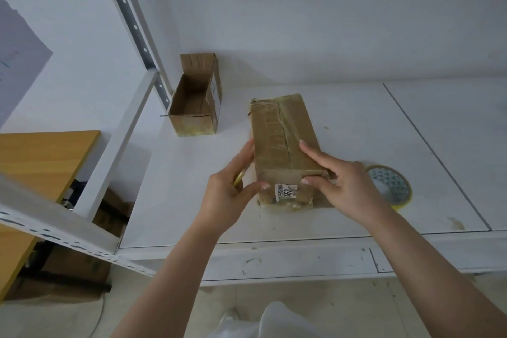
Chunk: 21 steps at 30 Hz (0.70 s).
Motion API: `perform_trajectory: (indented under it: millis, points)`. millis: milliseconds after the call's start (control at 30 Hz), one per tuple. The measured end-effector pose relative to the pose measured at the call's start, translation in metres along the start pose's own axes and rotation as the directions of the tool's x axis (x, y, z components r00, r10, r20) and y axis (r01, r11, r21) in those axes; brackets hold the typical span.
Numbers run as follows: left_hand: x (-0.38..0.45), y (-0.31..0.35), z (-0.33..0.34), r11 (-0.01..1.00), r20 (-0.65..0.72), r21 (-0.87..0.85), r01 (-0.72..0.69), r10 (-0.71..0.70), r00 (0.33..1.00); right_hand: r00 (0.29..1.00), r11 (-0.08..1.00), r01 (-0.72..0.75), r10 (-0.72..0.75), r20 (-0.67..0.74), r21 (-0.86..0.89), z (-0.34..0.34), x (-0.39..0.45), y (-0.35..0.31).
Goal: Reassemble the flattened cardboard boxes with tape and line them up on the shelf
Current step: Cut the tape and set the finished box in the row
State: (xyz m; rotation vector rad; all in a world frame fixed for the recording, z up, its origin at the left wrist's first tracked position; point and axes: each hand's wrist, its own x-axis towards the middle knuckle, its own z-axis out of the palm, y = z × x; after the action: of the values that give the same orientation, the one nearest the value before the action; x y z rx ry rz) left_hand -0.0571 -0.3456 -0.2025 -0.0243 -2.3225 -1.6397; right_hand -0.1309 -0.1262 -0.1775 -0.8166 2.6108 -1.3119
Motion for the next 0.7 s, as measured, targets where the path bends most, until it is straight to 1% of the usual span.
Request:
perform_trajectory:
  millis: [67, 100, 200, 267, 333, 400, 467, 533, 600, 667, 700]
  points:
    - [0.003, 0.007, -0.002, 0.997, 0.022, -0.078, -0.01, 0.012, 1.0, 1.0, 0.998, 0.009, -0.008, -0.019, 0.055, -0.01, 0.001, 0.0]
    - [0.005, 0.009, -0.002, 0.995, 0.001, -0.098, -0.029, 0.029, 1.0, 0.999, 0.996, 0.028, -0.025, -0.032, 0.085, -0.015, 0.001, -0.001]
    - [0.012, 0.026, 0.004, 0.987, -0.141, -0.159, -0.017, -0.006, 0.99, 0.997, 0.99, 0.063, -0.056, -0.058, 0.129, -0.027, 0.002, -0.011]
    - [0.017, 0.039, 0.013, 0.98, -0.173, -0.195, -0.043, 0.009, 0.985, 0.997, 0.976, 0.067, -0.056, -0.056, 0.206, -0.03, 0.002, -0.018]
    - [0.019, 0.046, 0.021, 0.982, -0.205, -0.157, -0.102, 0.069, 0.976, 0.997, 0.962, 0.066, -0.052, -0.06, 0.265, -0.032, 0.001, -0.021]
    - [0.02, 0.048, 0.026, 0.981, -0.223, -0.129, -0.143, 0.112, 0.968, 0.997, 0.961, 0.064, -0.048, -0.067, 0.269, -0.035, 0.0, -0.023]
    - [0.02, 0.049, 0.029, 0.983, -0.236, -0.125, -0.134, 0.102, 0.966, 0.996, 0.965, 0.061, -0.044, -0.075, 0.255, -0.035, -0.001, -0.023]
    - [0.02, 0.05, 0.031, 0.988, -0.263, -0.076, -0.133, 0.109, 0.959, 0.996, 0.968, 0.05, -0.029, -0.088, 0.247, -0.033, -0.001, -0.022]
    - [0.02, 0.051, 0.033, 0.988, -0.308, -0.004, -0.155, 0.146, 0.94, 0.988, 0.962, -0.014, 0.056, -0.146, 0.272, -0.028, -0.003, -0.021]
    - [0.021, 0.051, 0.033, 0.989, -0.356, 0.027, -0.148, 0.148, 0.923, 0.944, 0.949, -0.089, 0.176, -0.278, 0.301, -0.023, -0.006, -0.02]
    - [0.022, 0.051, 0.032, 0.991, -0.377, 0.035, -0.133, 0.136, 0.916, 0.916, 0.959, -0.099, 0.191, -0.353, 0.264, -0.021, -0.008, -0.019]
